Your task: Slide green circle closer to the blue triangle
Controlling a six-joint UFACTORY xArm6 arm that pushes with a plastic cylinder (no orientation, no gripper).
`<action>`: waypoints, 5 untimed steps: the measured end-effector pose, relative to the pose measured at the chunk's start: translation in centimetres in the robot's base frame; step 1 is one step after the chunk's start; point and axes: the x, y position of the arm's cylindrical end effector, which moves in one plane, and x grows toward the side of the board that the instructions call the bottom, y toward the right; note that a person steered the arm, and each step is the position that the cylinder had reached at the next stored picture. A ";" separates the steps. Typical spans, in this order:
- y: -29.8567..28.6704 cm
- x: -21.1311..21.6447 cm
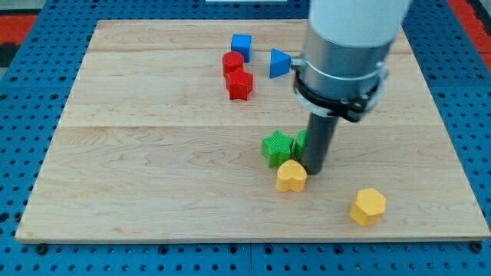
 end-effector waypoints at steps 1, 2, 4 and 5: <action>0.3 -3.6; 0.6 -8.1; 1.2 -12.4; -0.3 -12.4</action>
